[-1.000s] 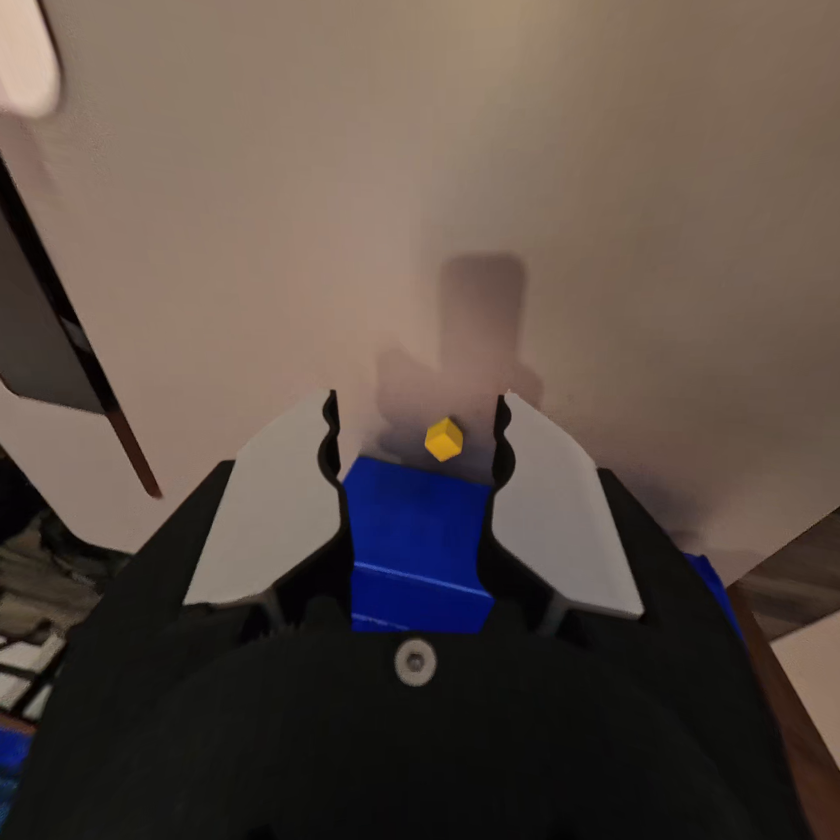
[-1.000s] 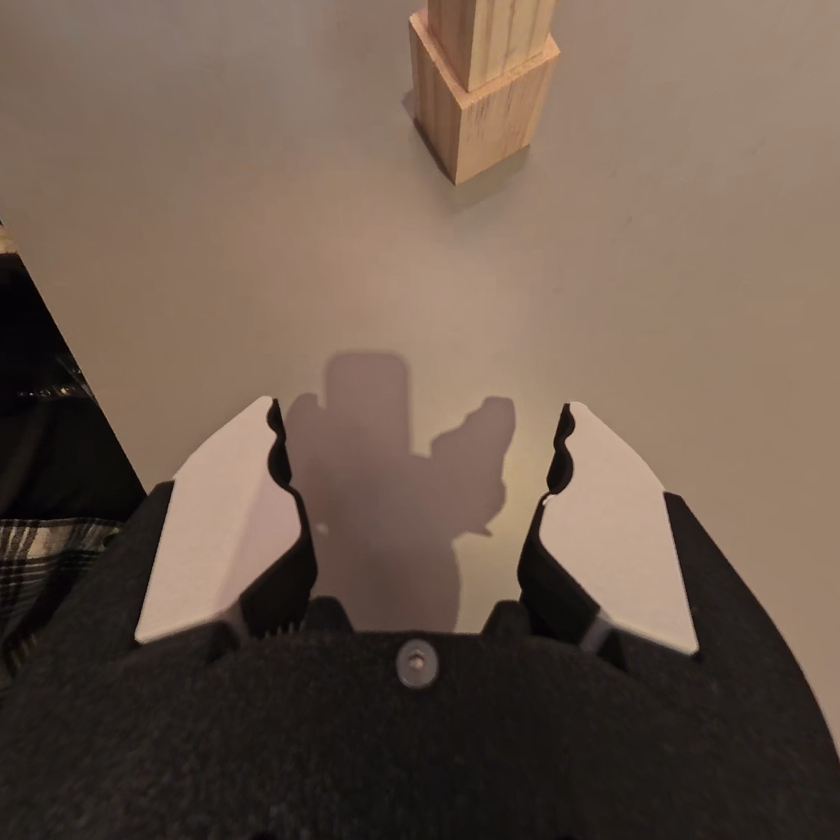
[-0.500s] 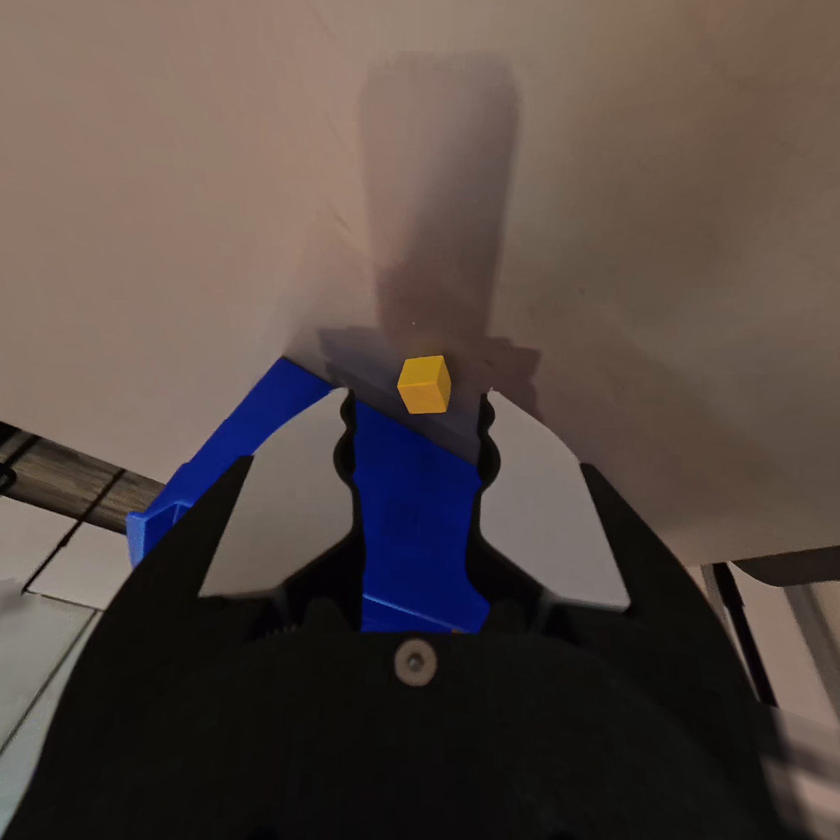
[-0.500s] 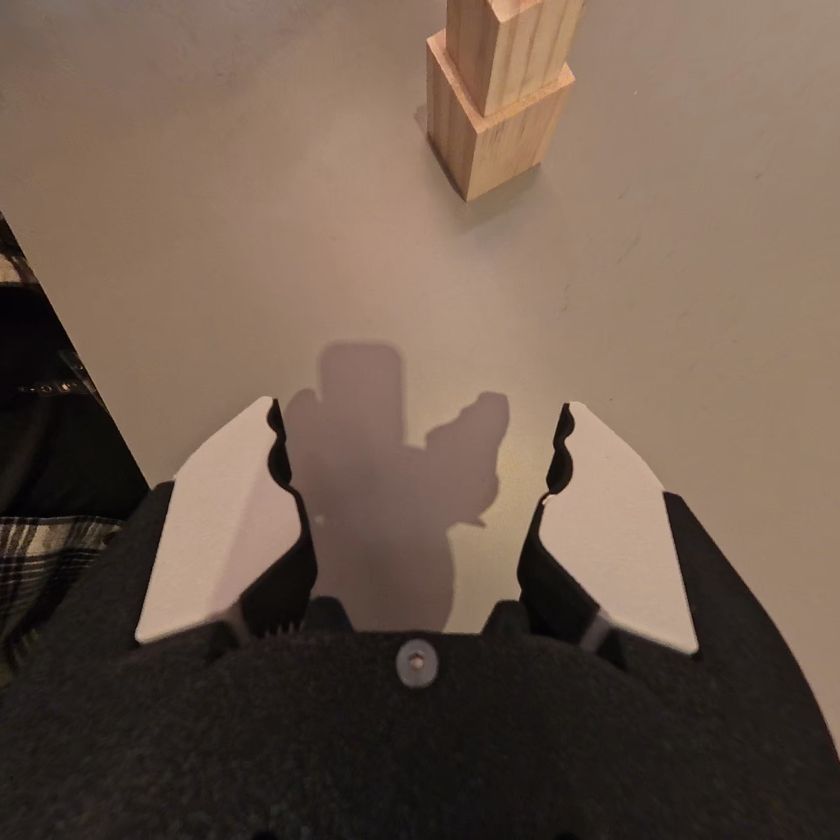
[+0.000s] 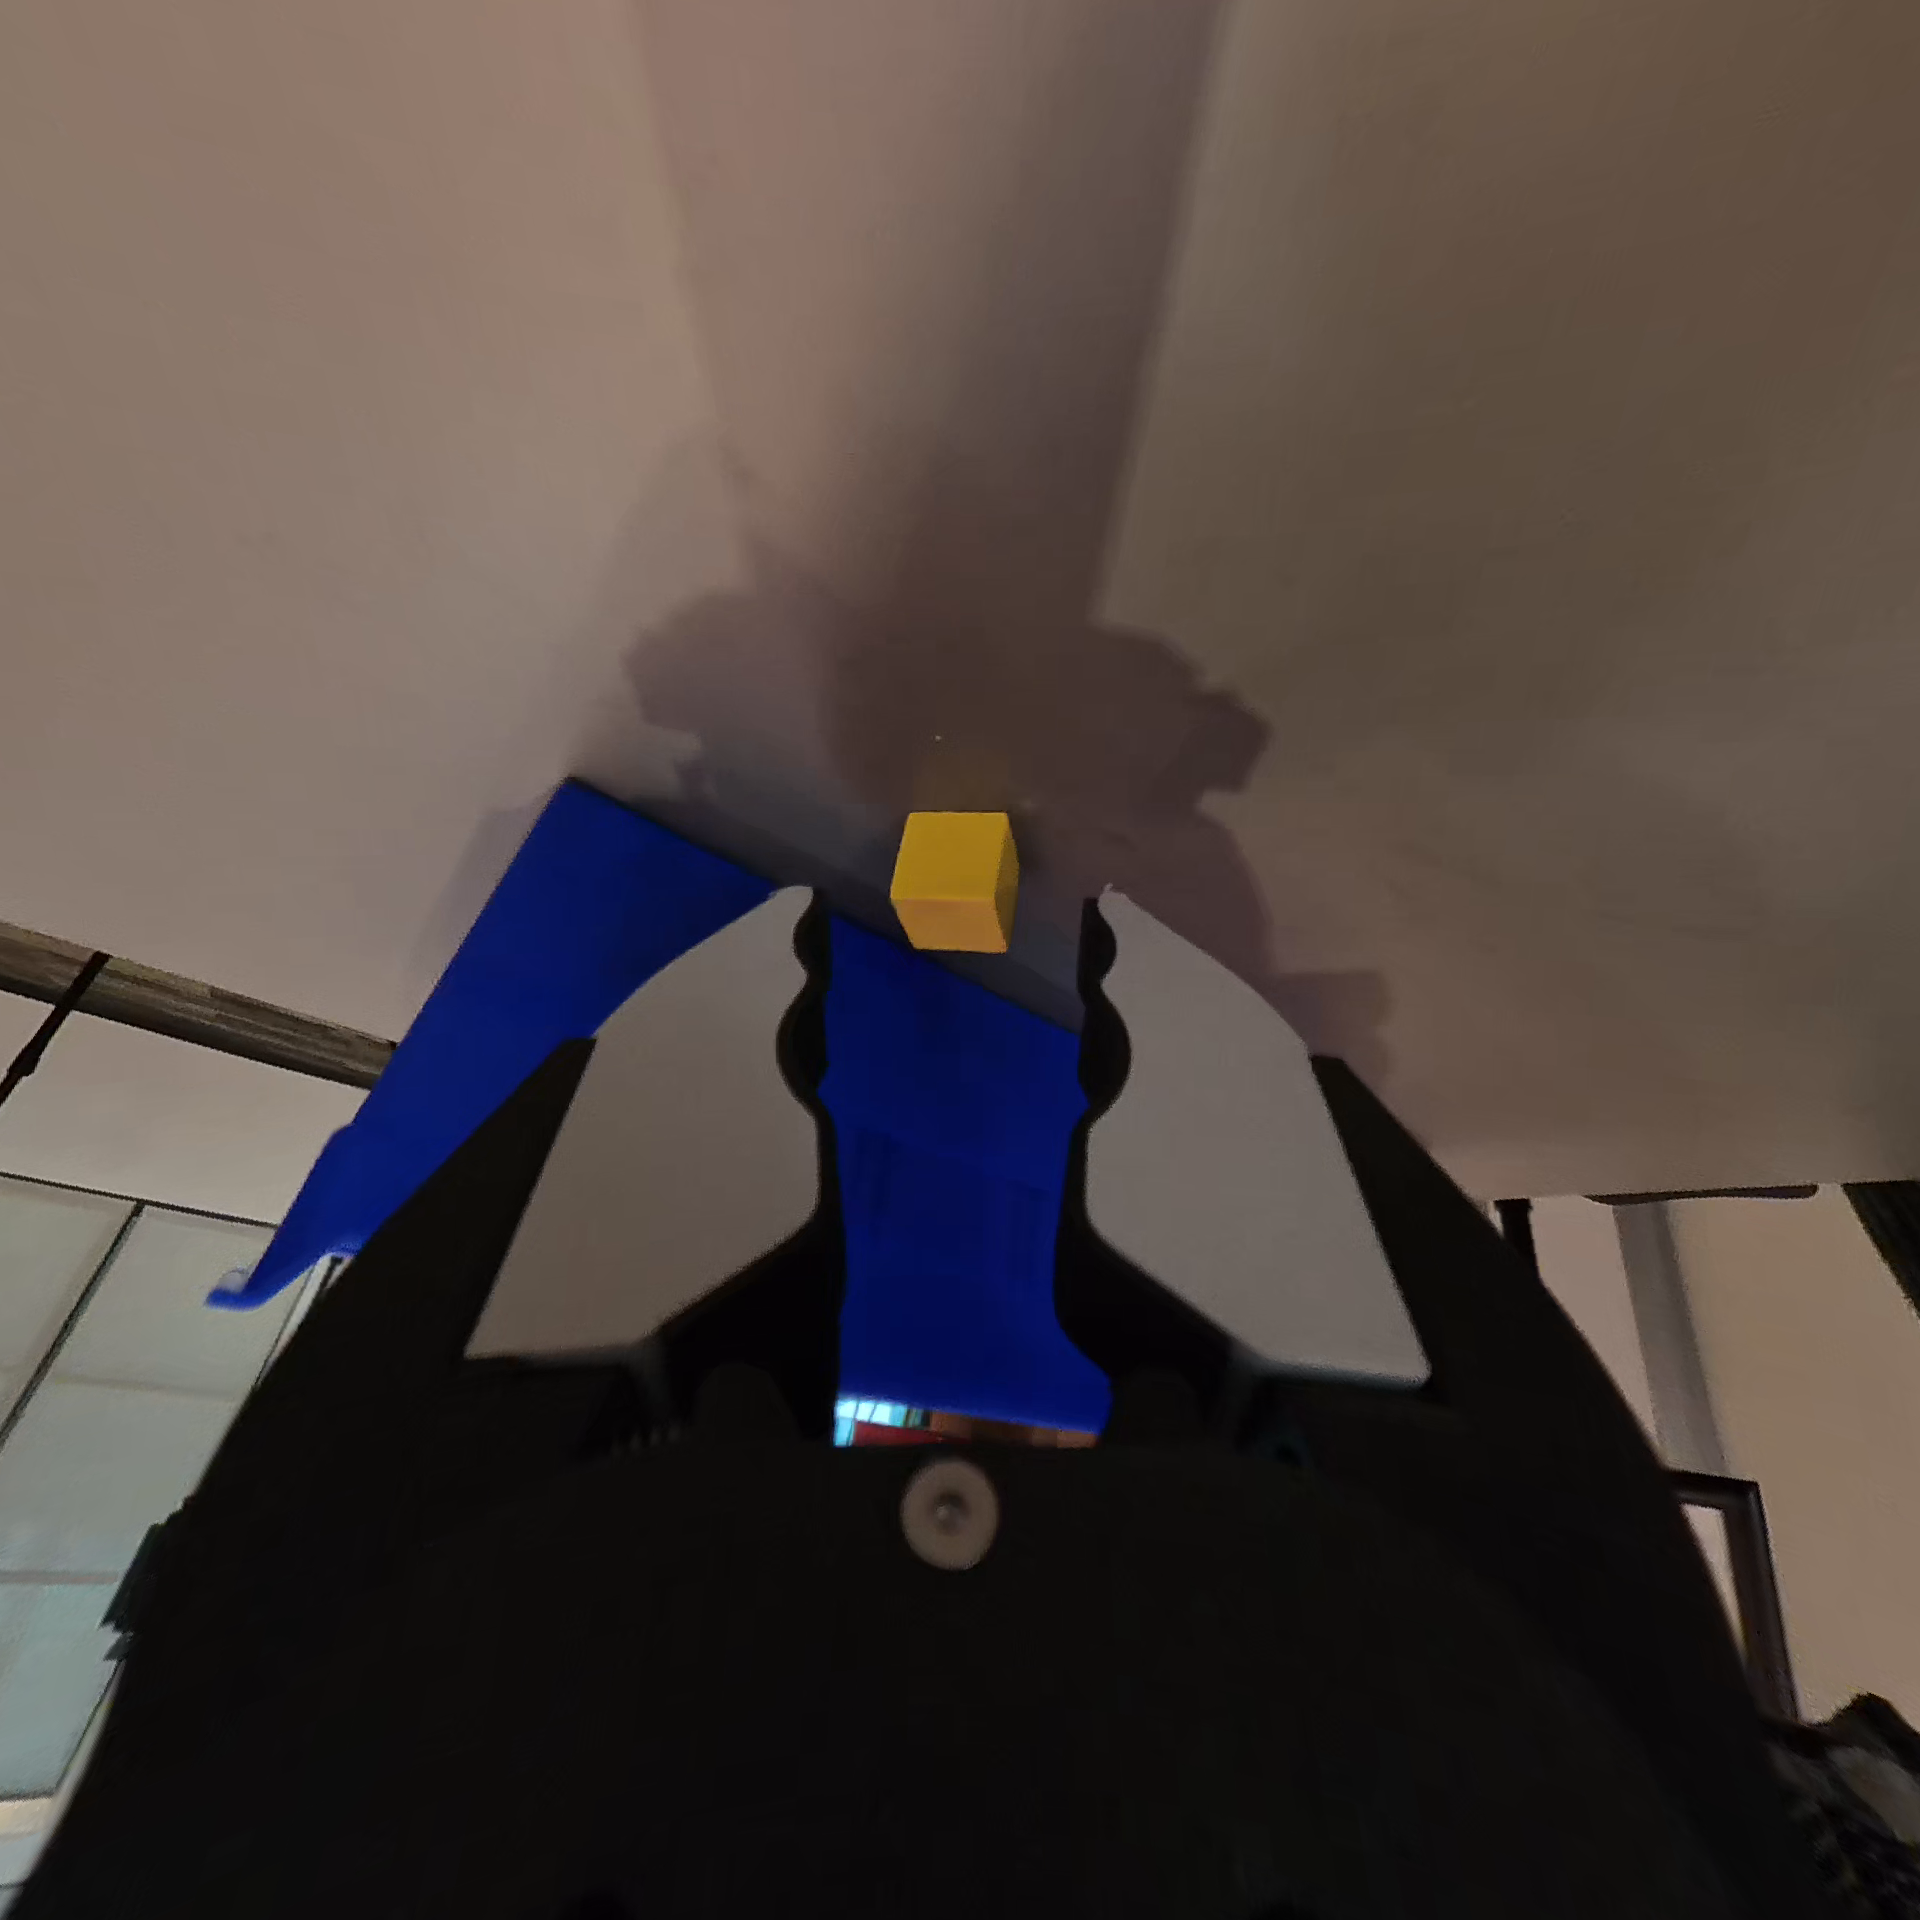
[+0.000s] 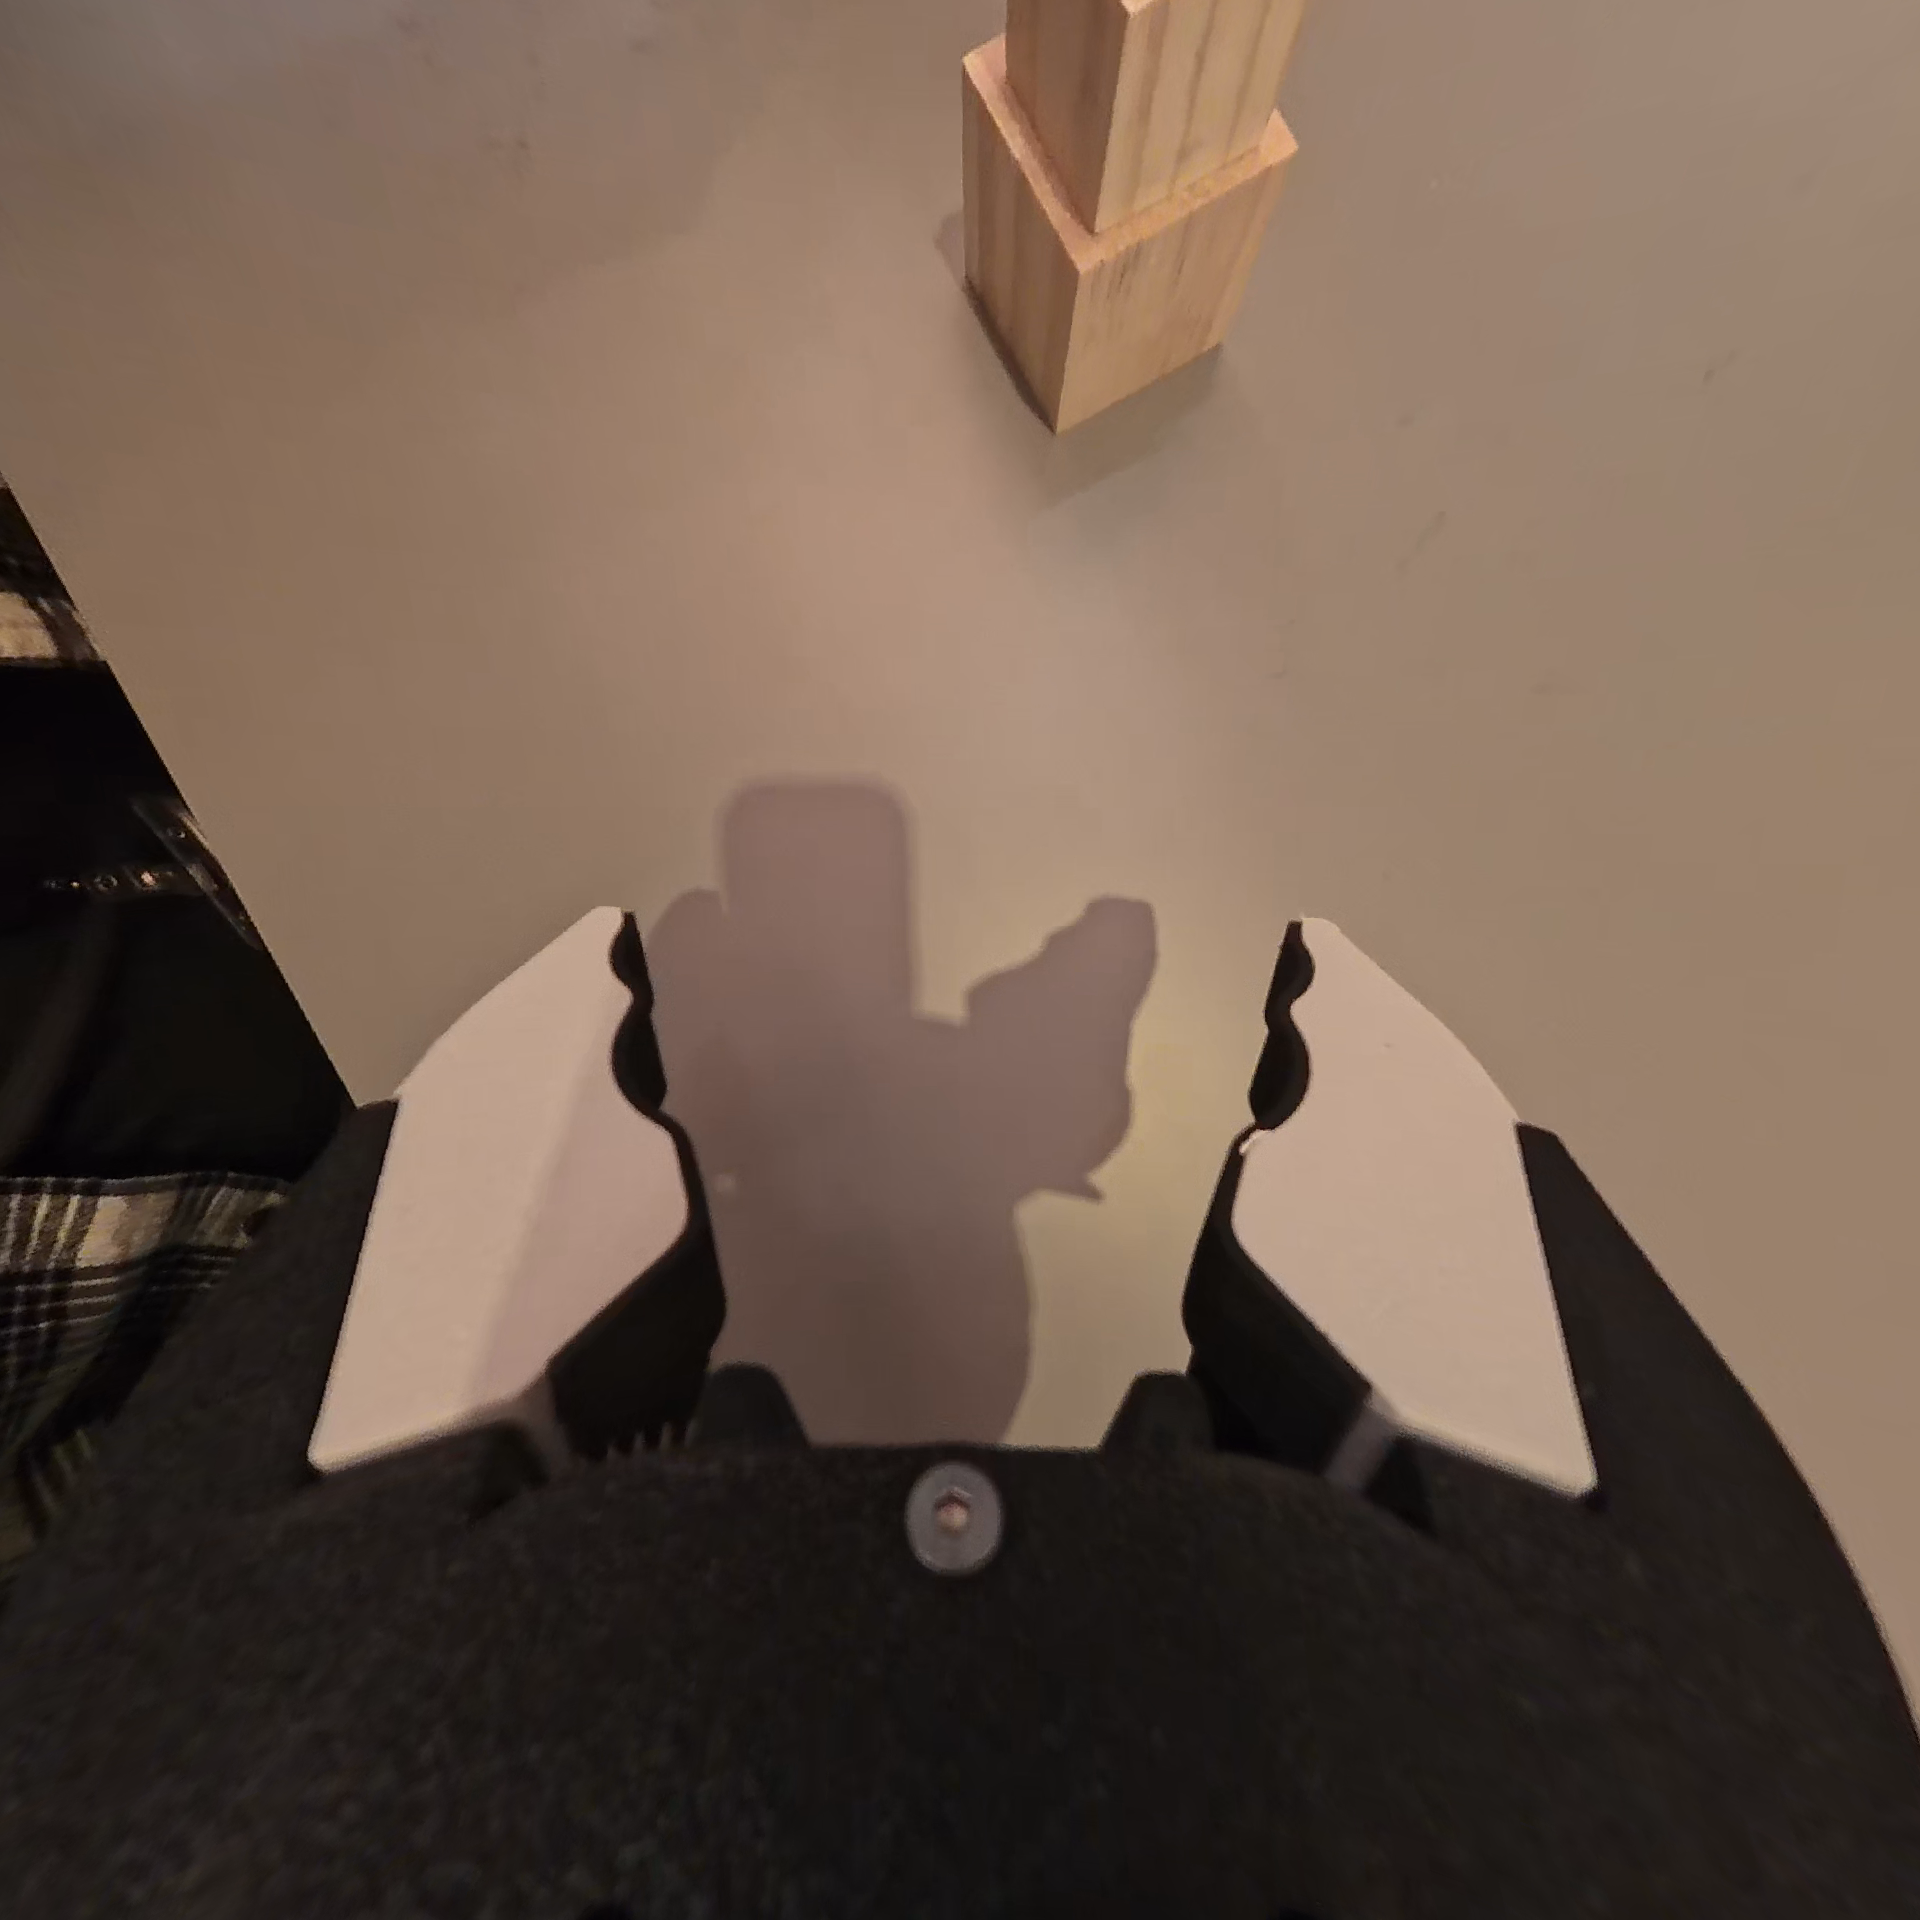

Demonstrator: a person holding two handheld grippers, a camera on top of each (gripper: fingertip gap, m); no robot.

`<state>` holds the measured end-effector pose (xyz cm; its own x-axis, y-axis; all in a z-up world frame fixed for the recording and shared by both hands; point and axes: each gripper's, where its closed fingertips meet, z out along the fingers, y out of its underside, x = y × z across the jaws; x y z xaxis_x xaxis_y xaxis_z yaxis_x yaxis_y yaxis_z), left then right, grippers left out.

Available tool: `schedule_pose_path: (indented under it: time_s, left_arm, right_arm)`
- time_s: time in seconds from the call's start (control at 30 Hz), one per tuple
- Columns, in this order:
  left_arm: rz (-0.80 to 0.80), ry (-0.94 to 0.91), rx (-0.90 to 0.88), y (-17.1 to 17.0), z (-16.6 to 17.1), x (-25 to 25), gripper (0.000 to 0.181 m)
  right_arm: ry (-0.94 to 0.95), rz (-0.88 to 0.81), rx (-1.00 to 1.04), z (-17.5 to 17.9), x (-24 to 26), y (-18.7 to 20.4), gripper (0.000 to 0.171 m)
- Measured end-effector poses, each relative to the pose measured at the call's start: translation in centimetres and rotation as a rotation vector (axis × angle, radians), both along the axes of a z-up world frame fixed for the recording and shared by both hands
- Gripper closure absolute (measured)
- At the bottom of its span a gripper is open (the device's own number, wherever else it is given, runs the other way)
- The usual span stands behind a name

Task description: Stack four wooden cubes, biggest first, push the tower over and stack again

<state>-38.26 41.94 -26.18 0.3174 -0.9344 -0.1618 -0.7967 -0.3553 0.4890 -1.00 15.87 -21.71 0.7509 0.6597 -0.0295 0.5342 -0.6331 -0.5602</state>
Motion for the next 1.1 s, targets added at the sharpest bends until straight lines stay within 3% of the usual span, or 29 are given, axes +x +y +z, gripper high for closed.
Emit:
schedule_pose_path:
  time_s: [0.43,0.57,0.7,0.93,1.1]
  left_arm:
    - [0.083,0.025,-0.049,-0.2,-1.0,-1.5,0.138]
    - [0.088,0.022,-0.083,-0.4,-1.4,-1.5,0.159]
    - [0.064,-0.007,-0.081,-0.2,-1.2,-1.0,0.159]
    - [0.01,-0.175,-0.105,-1.1,0.5,2.4,0.159]
    - [-0.09,-0.295,-0.119,-2.5,3.6,7.3,0.159]
  right_arm:
    - [0.001,0.002,-0.001,-0.1,0.0,0.2,0.059]
    - [-0.002,0.002,-0.001,-0.1,0.0,0.2,0.06]
    - [-0.004,-0.002,-0.002,-0.1,0.0,0.1,0.06]
    - [-0.003,-0.002,0.002,0.0,-0.1,0.1,0.06]
    - [-0.003,-0.005,0.0,0.0,0.0,0.0,0.061]
